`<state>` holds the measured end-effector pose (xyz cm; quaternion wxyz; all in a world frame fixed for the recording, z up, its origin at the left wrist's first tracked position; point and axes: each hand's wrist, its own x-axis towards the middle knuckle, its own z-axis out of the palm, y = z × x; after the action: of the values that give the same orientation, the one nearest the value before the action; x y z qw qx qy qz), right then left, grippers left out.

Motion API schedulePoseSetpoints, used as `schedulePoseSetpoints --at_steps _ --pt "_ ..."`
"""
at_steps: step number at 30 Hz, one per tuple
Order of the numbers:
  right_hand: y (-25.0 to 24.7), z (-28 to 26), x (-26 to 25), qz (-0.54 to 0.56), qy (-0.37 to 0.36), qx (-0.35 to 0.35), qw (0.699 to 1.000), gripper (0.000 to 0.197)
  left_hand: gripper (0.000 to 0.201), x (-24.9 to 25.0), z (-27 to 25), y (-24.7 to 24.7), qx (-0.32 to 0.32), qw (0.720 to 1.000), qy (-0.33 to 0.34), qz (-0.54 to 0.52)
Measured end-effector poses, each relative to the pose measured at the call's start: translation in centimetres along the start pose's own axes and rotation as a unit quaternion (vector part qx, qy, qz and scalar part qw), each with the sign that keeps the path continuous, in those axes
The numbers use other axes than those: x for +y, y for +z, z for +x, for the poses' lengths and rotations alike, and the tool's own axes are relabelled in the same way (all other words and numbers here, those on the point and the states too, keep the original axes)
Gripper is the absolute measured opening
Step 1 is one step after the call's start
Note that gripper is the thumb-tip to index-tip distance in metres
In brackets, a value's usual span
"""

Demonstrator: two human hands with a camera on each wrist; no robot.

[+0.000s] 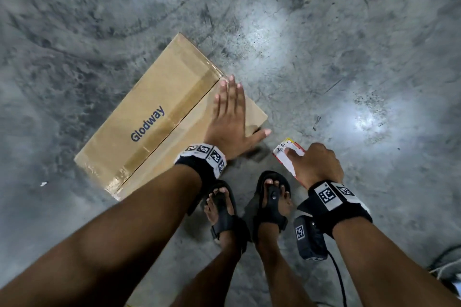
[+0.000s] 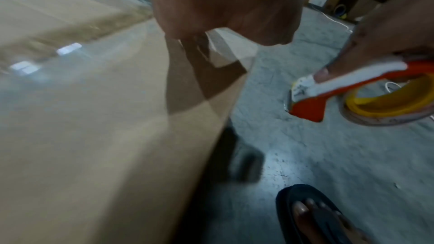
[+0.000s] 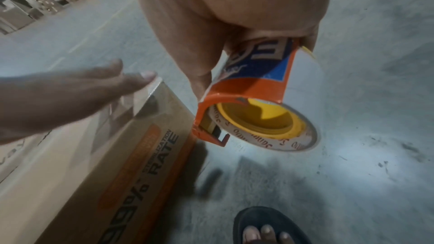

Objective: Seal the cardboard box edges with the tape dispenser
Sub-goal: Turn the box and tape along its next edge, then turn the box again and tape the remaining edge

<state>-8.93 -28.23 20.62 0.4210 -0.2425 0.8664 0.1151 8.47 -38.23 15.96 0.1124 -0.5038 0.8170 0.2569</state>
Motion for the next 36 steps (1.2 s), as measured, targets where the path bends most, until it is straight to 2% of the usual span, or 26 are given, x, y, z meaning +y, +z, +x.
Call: schedulePoseSetpoints --at_steps 5,9,11,14,17,19,20,21,22,23,25,27,29,33,35,36 --pt "-0.3 0.9 1.4 -0.004 -0.017 0.02 1.0 0.057 0.097 3.1 0.8 3.8 -0.006 0.989 -0.107 0.098" --pt "-1.3 0.5 2.2 0.011 -0.04 0.039 0.998 0.058 0.096 3.4 0.8 2.7 -0.044 0.987 -0.121 0.097" --pt "-2.0 -0.5 2.3 0.032 -0.054 0.046 0.997 0.058 0.095 3.1 0.2 1.1 -0.059 0.993 -0.087 0.062" --pt "-2.9 -2.8 1.8 0.049 -0.085 0.046 0.994 0.056 0.083 1.9 -2.1 -1.5 -0.049 0.998 -0.038 -0.012" --pt "-3.5 -6.5 0.0 0.053 -0.124 0.033 0.99 0.056 0.065 -0.3 -6.1 -4.2 -0.029 0.994 -0.038 -0.095" --pt "-2.9 -8.8 -1.1 0.047 -0.15 0.016 0.987 0.054 0.042 -1.7 -8.7 -5.0 -0.036 0.98 -0.067 -0.185" --pt "-2.4 -10.0 -1.9 0.041 -0.17 0.009 0.984 0.053 0.034 -2.7 -10.0 -5.3 -0.044 0.965 -0.103 -0.238" --pt "-1.8 -11.0 -2.5 0.037 -0.187 0.003 0.982 0.052 0.034 -3.5 -10.9 -5.0 -0.061 0.939 -0.154 -0.303" --pt "-1.1 -12.1 -3.5 0.031 -0.207 -0.002 0.978 0.051 0.04 -4.3 -11.9 -5.1 -0.081 0.896 -0.209 -0.384" --pt "-0.4 -12.9 -4.2 0.026 -0.223 -0.007 0.974 0.051 0.047 -4.8 -12.7 -5.0 -0.101 0.842 -0.256 -0.465" --pt "1.9 -14.4 -5.6 0.002 -0.253 -0.021 0.967 0.052 0.058 -6.5 -14.5 -4.8 -0.126 0.736 -0.319 -0.584" --pt "4.6 -15.9 -6.7 -0.025 -0.275 -0.037 0.96 0.059 0.058 -8.8 -16.6 -4.4 -0.132 0.673 -0.343 -0.642" --pt "6.9 -17.3 -7.5 -0.035 -0.297 -0.047 0.953 0.06 0.048 -11.3 -19.0 -3.7 -0.125 0.642 -0.349 -0.672" --pt "12.1 -21.5 -9.5 -0.032 -0.326 -0.072 0.942 0.053 0.022 -17.4 -25.3 -1.7 -0.138 0.552 -0.353 -0.743" --pt "15.1 -23.6 -10.5 -0.015 -0.338 -0.073 0.938 0.055 0.015 -20.7 -28.4 -1.0 -0.142 0.538 -0.354 -0.751" --pt "16.3 -24.4 -10.9 0.001 -0.336 -0.07 0.939 0.055 0.013 -22.0 -29.5 -0.8 -0.137 0.552 -0.35 -0.744"
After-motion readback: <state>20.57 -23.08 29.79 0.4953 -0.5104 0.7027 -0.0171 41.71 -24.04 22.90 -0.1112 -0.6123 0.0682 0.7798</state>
